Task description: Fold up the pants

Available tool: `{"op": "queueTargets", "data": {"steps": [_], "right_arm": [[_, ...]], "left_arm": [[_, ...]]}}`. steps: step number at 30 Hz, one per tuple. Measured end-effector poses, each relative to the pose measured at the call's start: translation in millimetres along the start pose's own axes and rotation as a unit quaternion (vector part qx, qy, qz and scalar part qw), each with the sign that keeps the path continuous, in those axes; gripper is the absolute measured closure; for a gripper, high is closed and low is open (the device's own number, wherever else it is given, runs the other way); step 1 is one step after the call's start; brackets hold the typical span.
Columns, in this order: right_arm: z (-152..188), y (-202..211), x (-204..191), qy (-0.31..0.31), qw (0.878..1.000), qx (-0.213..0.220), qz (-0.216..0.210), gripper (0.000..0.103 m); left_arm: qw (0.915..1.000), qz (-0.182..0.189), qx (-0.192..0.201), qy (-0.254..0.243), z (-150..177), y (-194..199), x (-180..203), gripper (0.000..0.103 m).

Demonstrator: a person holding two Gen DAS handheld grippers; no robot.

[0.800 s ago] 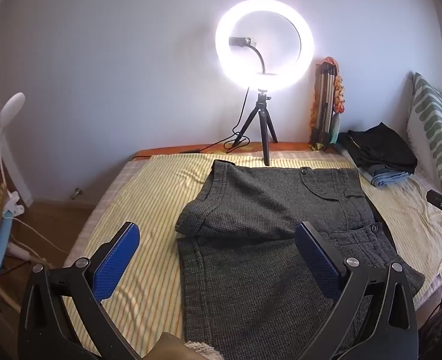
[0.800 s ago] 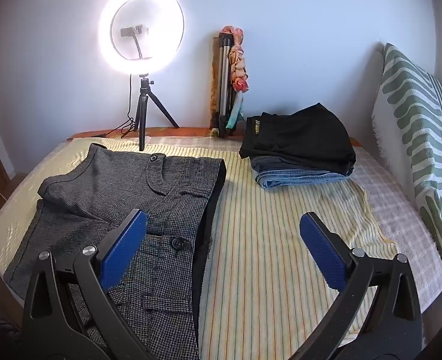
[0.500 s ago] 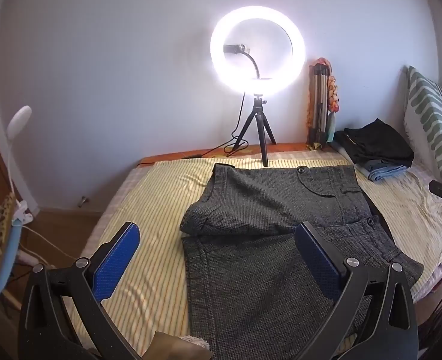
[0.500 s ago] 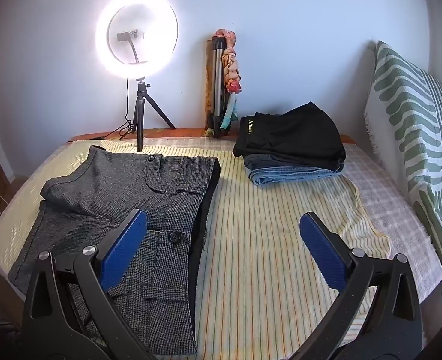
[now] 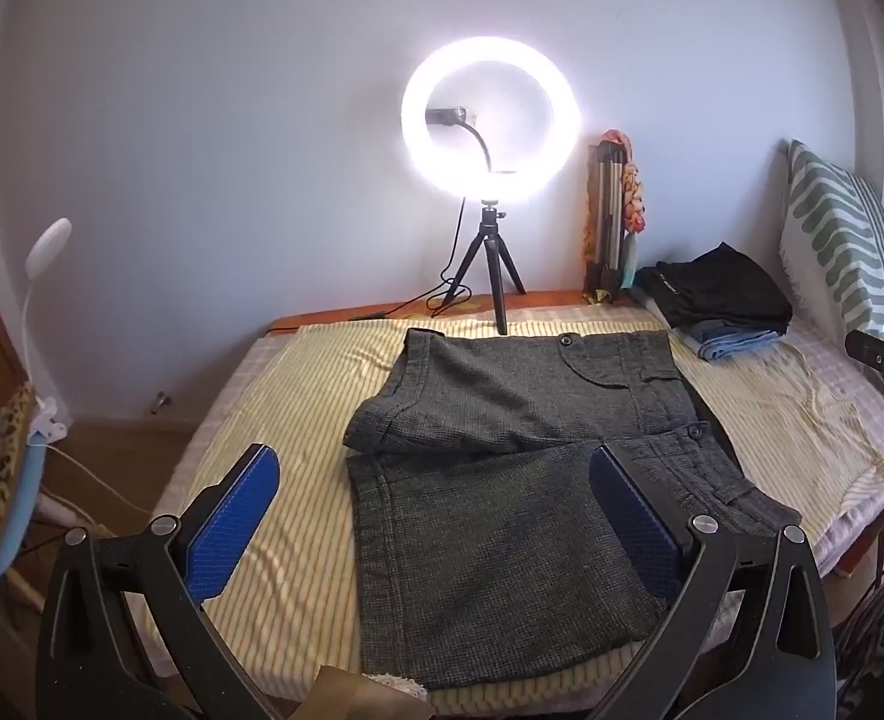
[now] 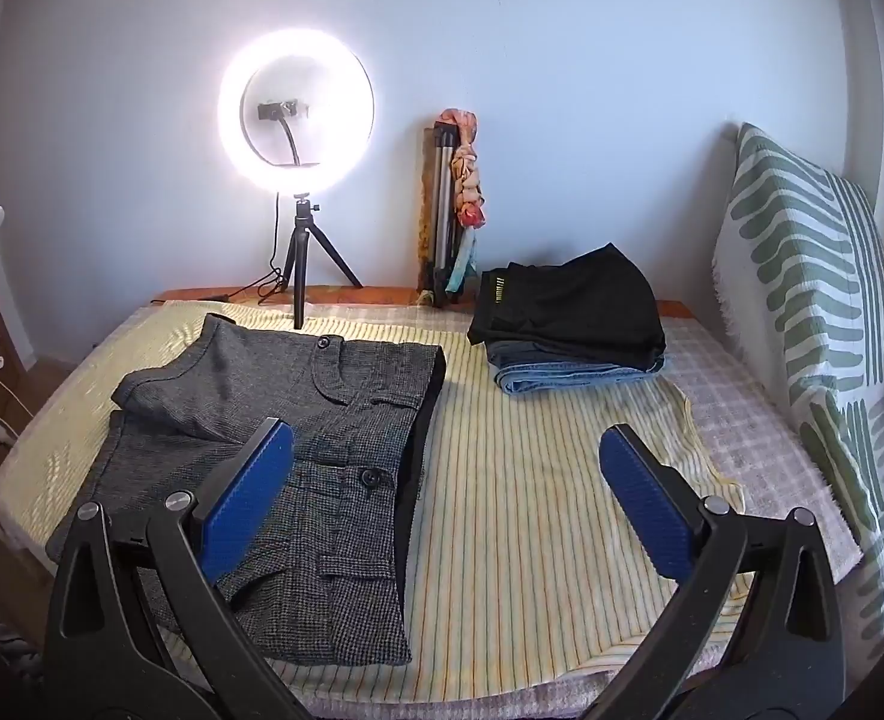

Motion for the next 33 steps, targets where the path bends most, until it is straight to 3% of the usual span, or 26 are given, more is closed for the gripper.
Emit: {"op": "queueTargets", "data": {"steps": [33], "right_arm": [[8, 4, -6, 0.003, 1.000, 0.002, -0.004, 0.000]], "left_arm": [[0.9999, 0.002, 0.011, 0.009, -11, 11, 8, 0.000]]}}
Point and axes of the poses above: each gripper's, at about its wrist camera, not at the fingertips, and y roughly against the way its jaws point, x to its right, z to its underside, the point moved 7 cm from there along -y, roughly the way its jaws point, and after that the axes turned 3 degrees about -x, right-handed, at the moved point
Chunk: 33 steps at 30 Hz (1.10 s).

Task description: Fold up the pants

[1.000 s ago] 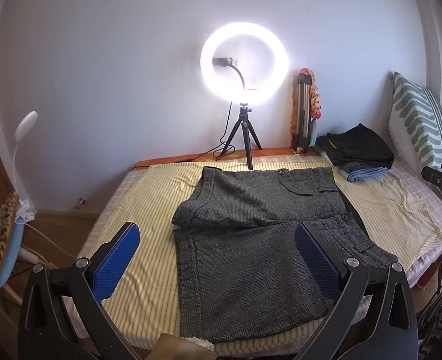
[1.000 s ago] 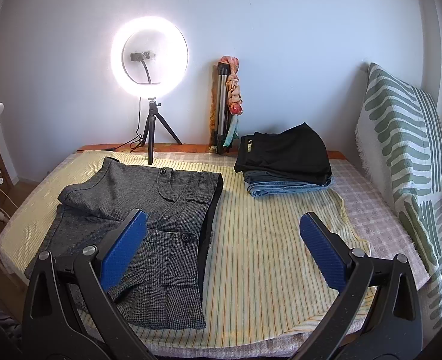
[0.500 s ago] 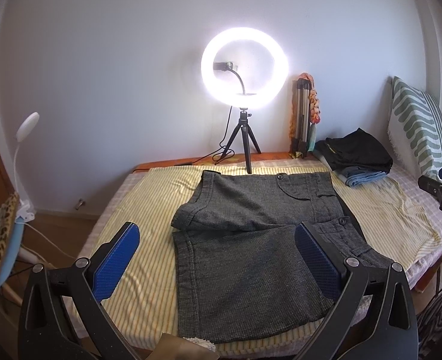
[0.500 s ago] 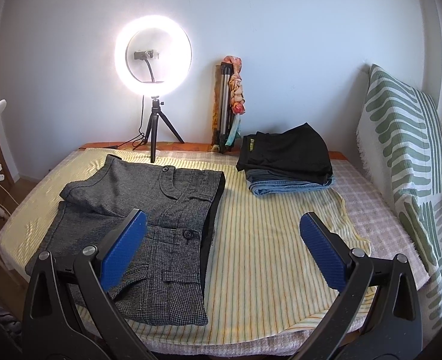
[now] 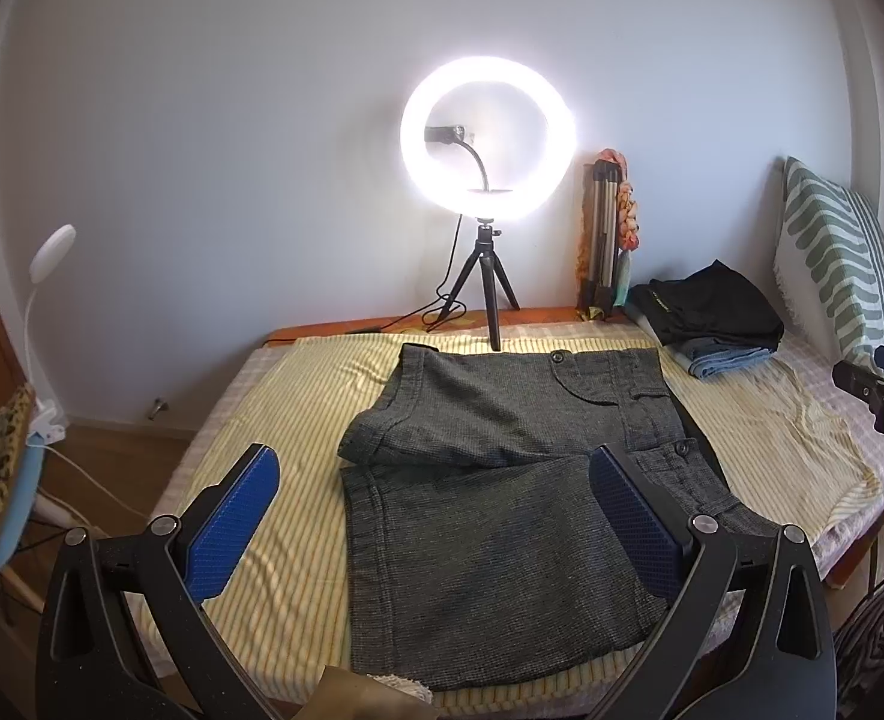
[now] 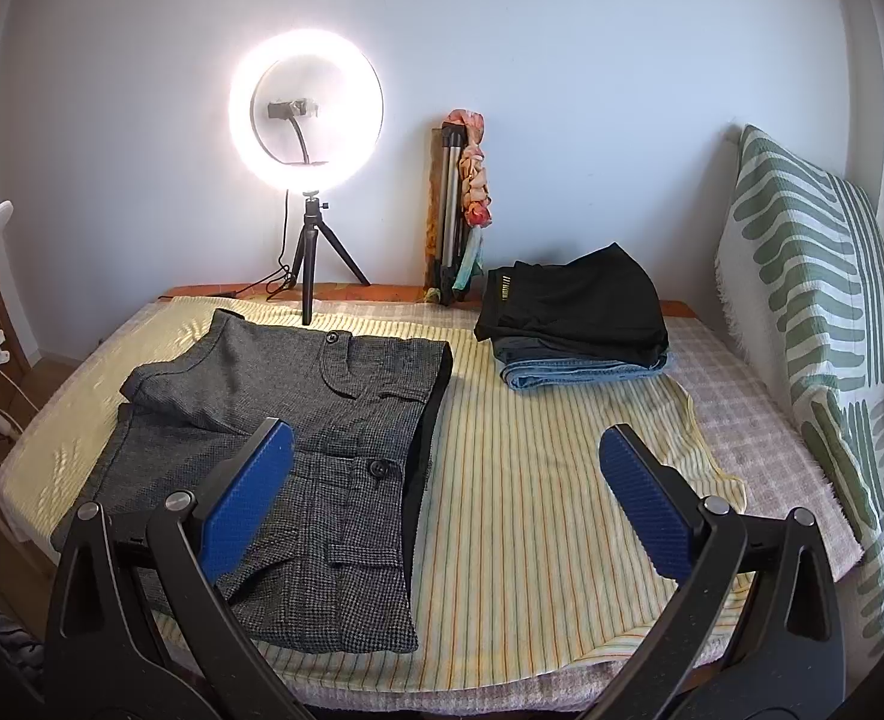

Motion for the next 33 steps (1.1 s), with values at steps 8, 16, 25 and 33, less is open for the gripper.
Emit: {"op": "queueTargets", "data": {"steps": [8, 16, 25, 33], "right_arm": [[0.8, -1.8, 0.7, -0.002, 1.000, -0.003, -0.003, 0.000], [1.1, -3.5, -0.9, -0.003, 1.000, -0.006, -0.005, 0.000], [1.5, -5.7, -1.6, -0.005, 1.000, -0.008, -0.008, 0.000], [2.6, -8.4, -0.9, -0.005, 1.000, -0.011, -0.011, 0.000]], "left_arm": [[1.0000, -0.001, 0.002, -0.001, -2.1, 0.7, 0.7, 0.000], [1.0000, 0.004, 0.002, 0.001, -2.8, -0.2, 0.5, 0.000], [1.0000, 0.003, 0.000, 0.001, -1.7, -1.9, 1.6, 0.000], [1.0000, 0.005, -0.002, 0.000, -1.7, -4.2, 1.6, 0.000]]}}
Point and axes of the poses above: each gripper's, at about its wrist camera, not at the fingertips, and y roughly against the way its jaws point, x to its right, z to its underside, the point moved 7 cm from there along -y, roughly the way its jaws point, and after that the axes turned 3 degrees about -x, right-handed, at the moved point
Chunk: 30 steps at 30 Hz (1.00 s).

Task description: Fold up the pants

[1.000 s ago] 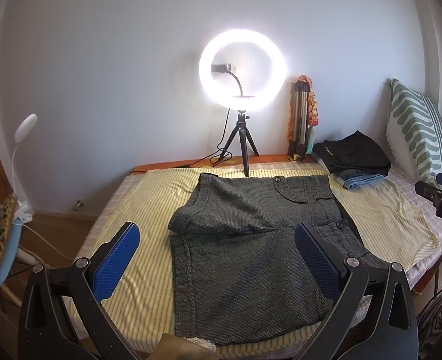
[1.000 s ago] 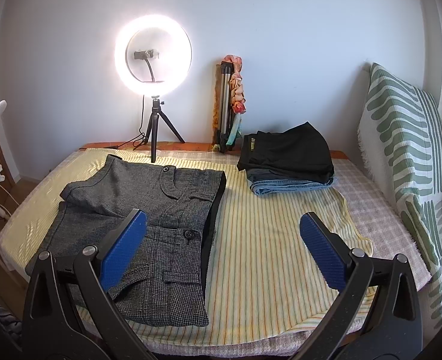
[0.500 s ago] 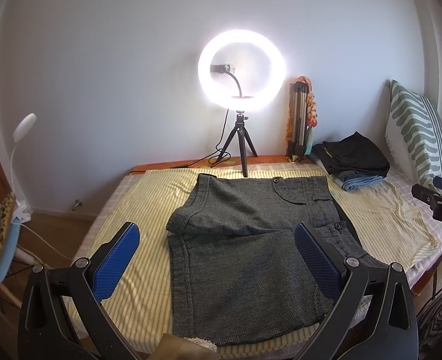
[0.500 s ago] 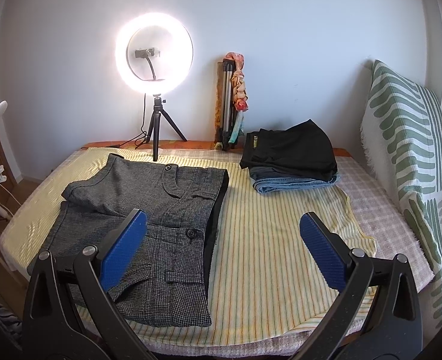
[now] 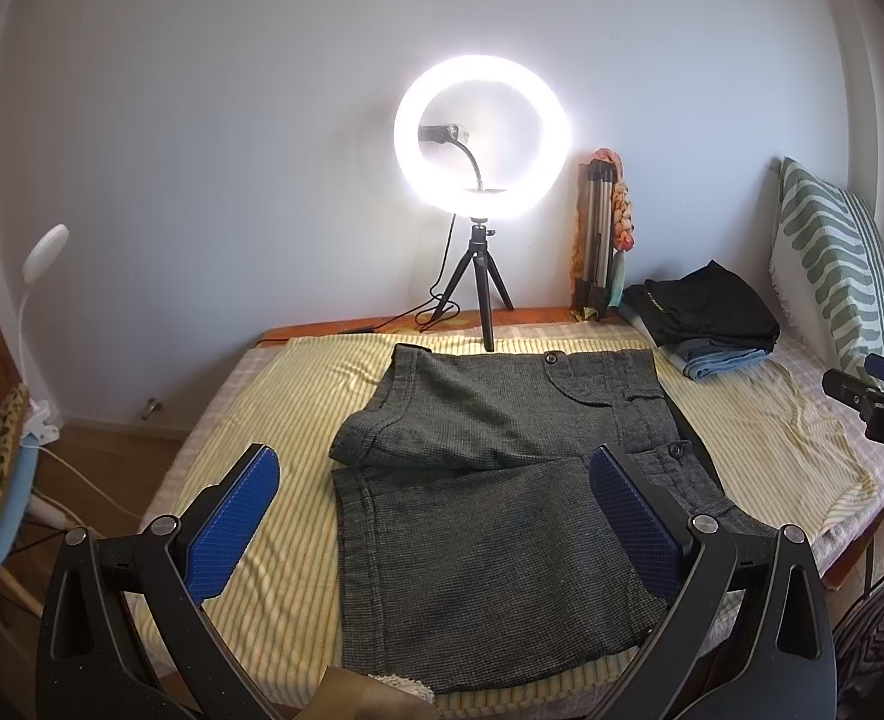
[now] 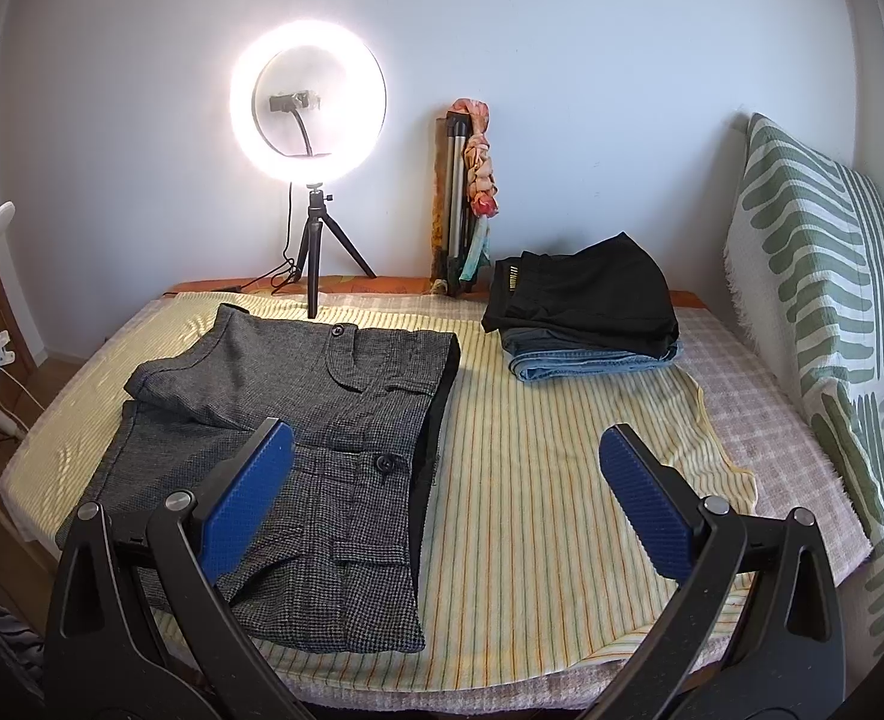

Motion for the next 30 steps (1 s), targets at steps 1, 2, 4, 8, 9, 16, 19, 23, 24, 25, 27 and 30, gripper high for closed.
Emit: {"op": "queueTargets", "data": {"steps": [1, 2, 4, 8, 9, 16, 19, 23, 24, 25, 27, 30], "right_arm": [[0, 0, 0, -0.001, 1.000, 0.000, 0.000, 0.000], [0, 0, 0, -0.001, 1.000, 0.000, -0.001, 0.000], [1, -1, 0, 0.000, 1.000, -0.001, -0.002, 0.000], [1, -3, -1, 0.001, 1.000, -0.002, -0.003, 0.000], [1, -4, -1, 0.001, 1.000, -0.002, -0.003, 0.000], [4, -8, -4, 0.004, 1.000, -0.001, -0.013, 0.000], [7, -12, -3, 0.006, 1.000, -0.001, -0.018, 0.000], [8, -14, -1, 0.007, 0.999, -0.002, -0.031, 0.000], [9, -14, -1, 0.008, 0.999, -0.001, -0.035, 0.000], [10, -14, -1, 0.011, 0.999, 0.000, -0.035, 0.000], [12, -16, -4, 0.023, 0.999, -0.005, -0.039, 0.000], [18, -18, -10, 0.046, 0.998, -0.011, -0.048, 0.000]], "left_arm": [[1.0000, 0.000, 0.000, 0.000, 0, 0, 0, 0.000], [1.0000, 0.000, 0.000, 0.001, 0, 0, 0, 0.000], [1.0000, 0.000, -0.001, 0.000, 1, -1, 0, 0.000], [1.0000, -0.001, -0.003, -0.001, 1, -4, -1, 0.000], [1.0000, -0.002, -0.004, 0.000, 2, -5, -1, 0.000], [0.9997, 0.002, -0.018, 0.017, 5, -15, -9, 0.000], [0.9992, 0.015, -0.030, 0.022, 8, -22, -12, 0.000], [0.9986, 0.020, -0.044, 0.022, 14, -33, -17, 0.000], [0.9981, 0.024, -0.051, 0.026, 16, -36, -19, 0.000], [0.9975, 0.029, -0.057, 0.030, 17, -39, -21, 0.000], [0.9969, 0.035, -0.063, 0.032, 20, -43, -23, 0.000], [0.9968, 0.035, -0.068, 0.024, 26, -46, -28, 0.006]]}}
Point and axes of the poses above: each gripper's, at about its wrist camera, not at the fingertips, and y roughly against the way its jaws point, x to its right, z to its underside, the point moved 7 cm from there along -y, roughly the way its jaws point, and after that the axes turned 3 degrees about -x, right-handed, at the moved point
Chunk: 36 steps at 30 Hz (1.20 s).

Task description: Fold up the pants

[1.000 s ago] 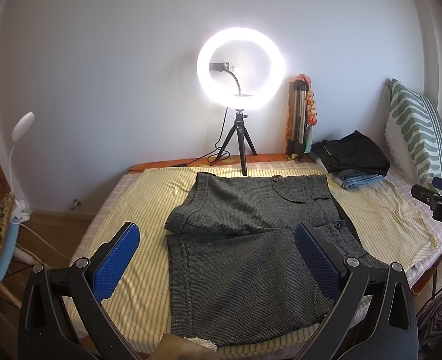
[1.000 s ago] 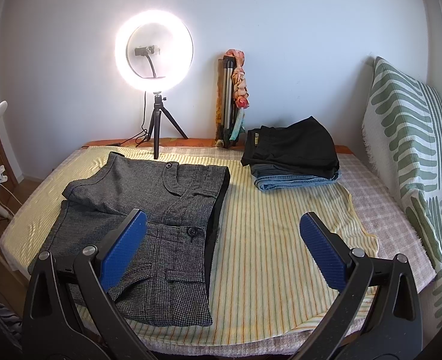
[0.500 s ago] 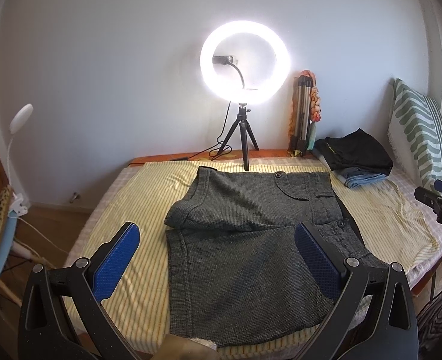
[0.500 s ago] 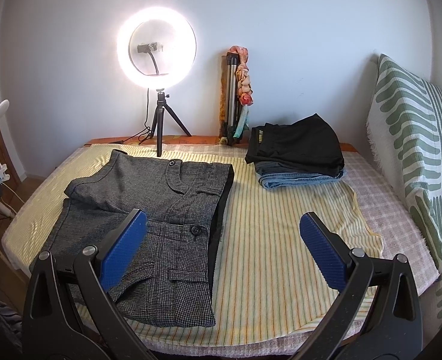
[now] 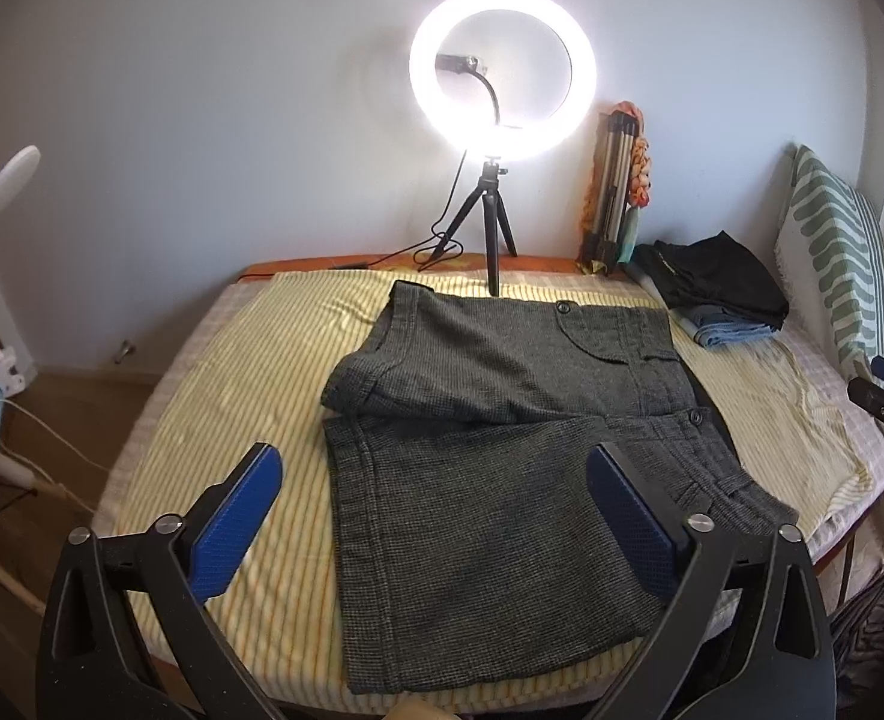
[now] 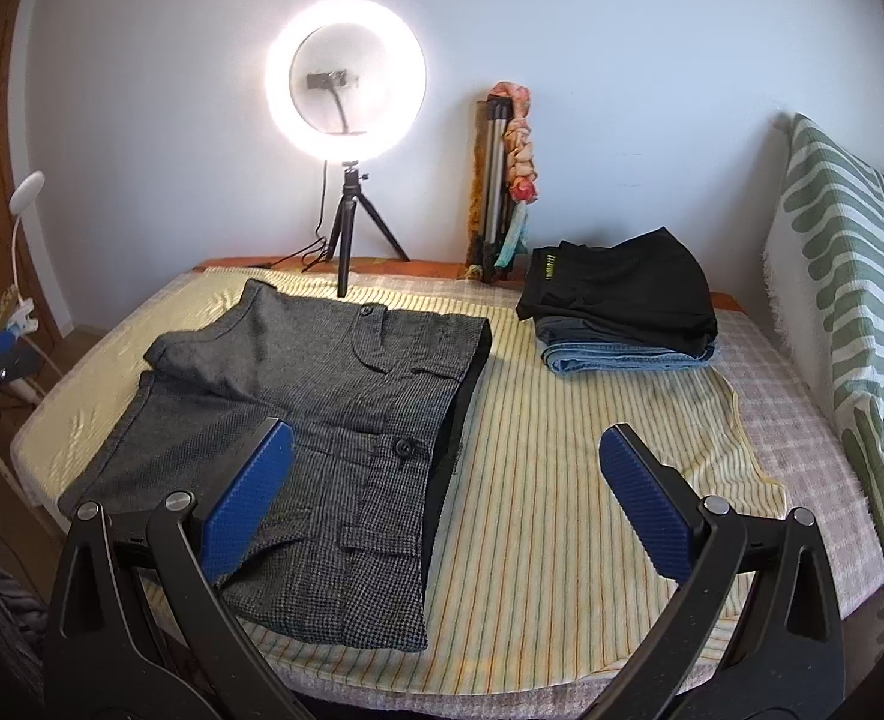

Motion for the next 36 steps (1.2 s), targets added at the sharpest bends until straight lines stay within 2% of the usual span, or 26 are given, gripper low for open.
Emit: {"op": "queueTargets", "data": {"steps": [4, 8, 11, 14, 16, 24, 29, 34, 36], "right_arm": [[7, -2, -11, 0.025, 0.999, -0.001, -0.027, 0.000], [11, -3, -17, 0.053, 0.997, -0.004, -0.049, 0.000], [16, -4, -26, 0.100, 0.993, -0.018, -0.060, 0.000], [26, -6, -39, 0.149, 0.985, -0.042, -0.077, 0.001], [36, -10, -50, 0.191, 0.976, -0.064, -0.088, 0.012], [85, -24, -84, 0.309, 0.935, -0.129, -0.116, 0.027], [108, -37, -93, 0.358, 0.915, -0.151, -0.110, 0.027], [122, -54, -94, 0.427, 0.890, -0.148, -0.061, 0.027], [124, -57, -94, 0.438, 0.885, -0.146, -0.059, 0.027]], "left_arm": [[0.9998, 0.016, -0.010, -0.008, 7, -2, -7, 0.015], [0.9988, 0.027, -0.027, -0.030, 16, -4, -10, 0.020], [0.9968, 0.040, -0.051, -0.047, 25, -10, -9, 0.022], [0.9937, 0.048, -0.075, -0.068, 38, -15, -6, 0.029], [0.9906, 0.052, -0.093, -0.086, 47, -20, -4, 0.034], [0.9789, 0.082, -0.142, -0.121, 74, -34, 4, 0.046], [0.9737, 0.096, -0.158, -0.134, 86, -42, 8, 0.048], [0.9687, 0.100, -0.172, -0.149, 94, -51, 10, 0.048], [0.9679, 0.100, -0.173, -0.152, 95, -53, 10, 0.047]]}}
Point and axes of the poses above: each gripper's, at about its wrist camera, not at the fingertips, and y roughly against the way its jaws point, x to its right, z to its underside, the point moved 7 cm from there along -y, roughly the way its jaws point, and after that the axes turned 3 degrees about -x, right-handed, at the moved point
